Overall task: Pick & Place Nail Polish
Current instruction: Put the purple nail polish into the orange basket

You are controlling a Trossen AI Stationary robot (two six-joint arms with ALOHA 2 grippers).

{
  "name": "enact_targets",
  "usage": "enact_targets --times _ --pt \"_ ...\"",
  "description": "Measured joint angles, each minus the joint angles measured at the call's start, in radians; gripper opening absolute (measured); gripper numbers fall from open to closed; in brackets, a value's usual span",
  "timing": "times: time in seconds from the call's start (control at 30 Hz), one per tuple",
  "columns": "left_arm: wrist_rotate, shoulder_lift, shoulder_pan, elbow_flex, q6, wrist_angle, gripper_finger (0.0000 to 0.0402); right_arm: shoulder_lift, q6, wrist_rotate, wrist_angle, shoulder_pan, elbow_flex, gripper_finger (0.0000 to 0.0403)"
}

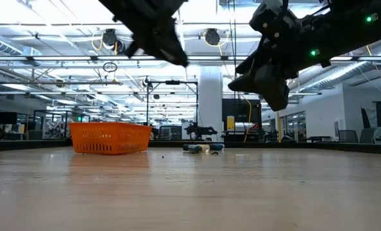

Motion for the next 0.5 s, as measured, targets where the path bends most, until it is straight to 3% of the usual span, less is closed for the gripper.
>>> enact_targets --times 0.23,0.5 --pt "-0.132 -0.095 -0.025 -0.204 -0.209 -0.038 0.0051 0.0 0.049 0.012 0.0 0.0 -0.007 0.0208" --pt "-0.152 -0.151 -0.009 -0.48 -0.557 0.011 0.0051 0.0 0.086 -0.034 0.009 -0.009 -0.008 0.0192"
